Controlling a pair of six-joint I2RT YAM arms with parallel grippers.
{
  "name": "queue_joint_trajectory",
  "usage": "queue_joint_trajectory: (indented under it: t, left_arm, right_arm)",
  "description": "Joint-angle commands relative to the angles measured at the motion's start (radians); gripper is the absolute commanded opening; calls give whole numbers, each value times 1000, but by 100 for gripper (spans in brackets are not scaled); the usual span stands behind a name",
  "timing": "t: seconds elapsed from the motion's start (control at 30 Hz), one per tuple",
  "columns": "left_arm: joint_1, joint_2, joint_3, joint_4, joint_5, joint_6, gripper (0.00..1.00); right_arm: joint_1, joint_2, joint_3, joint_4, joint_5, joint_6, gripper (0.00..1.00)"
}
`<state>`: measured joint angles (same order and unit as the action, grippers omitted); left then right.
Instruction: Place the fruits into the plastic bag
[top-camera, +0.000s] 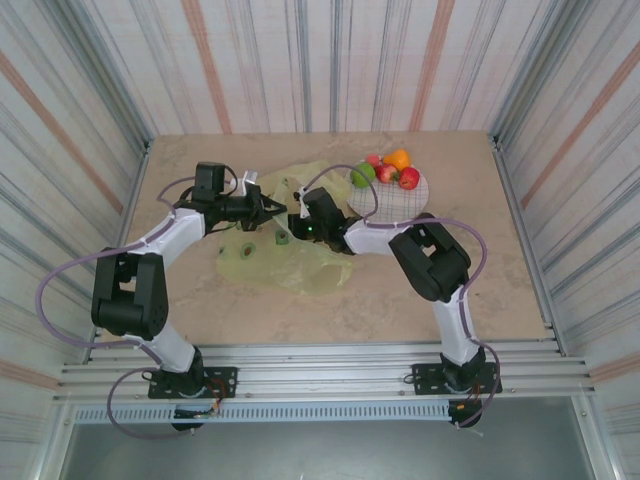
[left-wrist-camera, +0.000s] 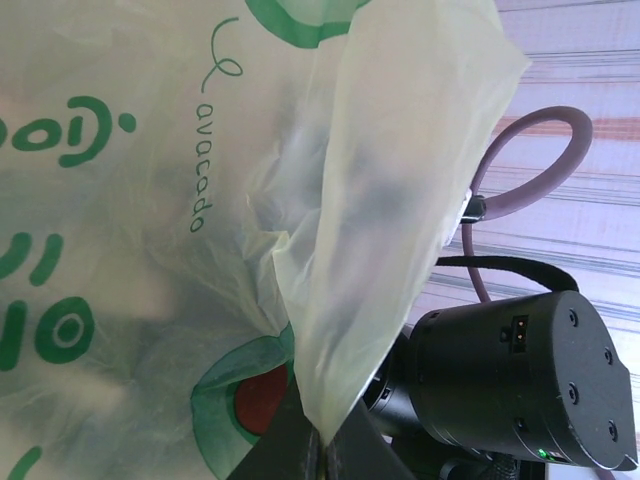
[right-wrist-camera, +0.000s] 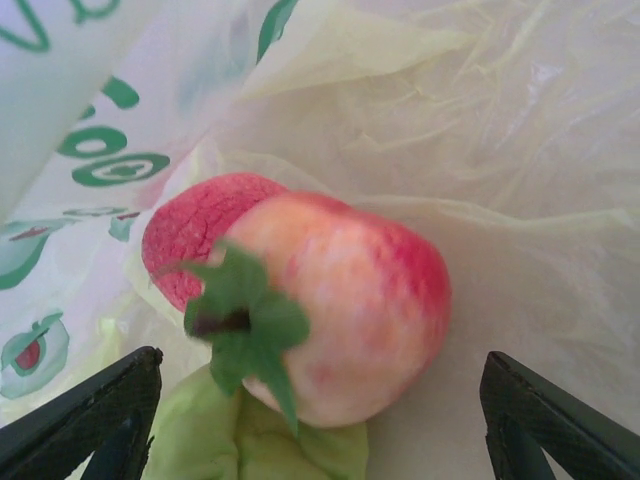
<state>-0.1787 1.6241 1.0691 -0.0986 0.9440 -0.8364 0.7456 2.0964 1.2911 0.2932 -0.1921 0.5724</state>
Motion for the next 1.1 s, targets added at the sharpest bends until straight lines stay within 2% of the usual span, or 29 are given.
queue_joint_trajectory:
  t: [0.0, 0.23, 0.7, 0.9, 1.07]
  left_arm:
    - [-5, -17, -2, 23, 28, -6, 0]
    - [-5, -13, -3, 24, 28, -7, 0]
    - [-5, -13, -4, 26, 28, -7, 0]
    - [-6, -13, -5, 27, 25, -7, 0]
    - [-5, -12, -6, 26, 24, -6, 0]
  right_arm:
    - [-10, -70, -25, 23, -23, -13, 86]
    - [-15, -128, -83, 14, -10, -47, 87]
    - [-17, -304, -212, -130, 119, -203, 88]
    - [-24, -409, -271, -191, 100, -272, 81]
    - [-43, -482, -324, -171, 10, -277, 75]
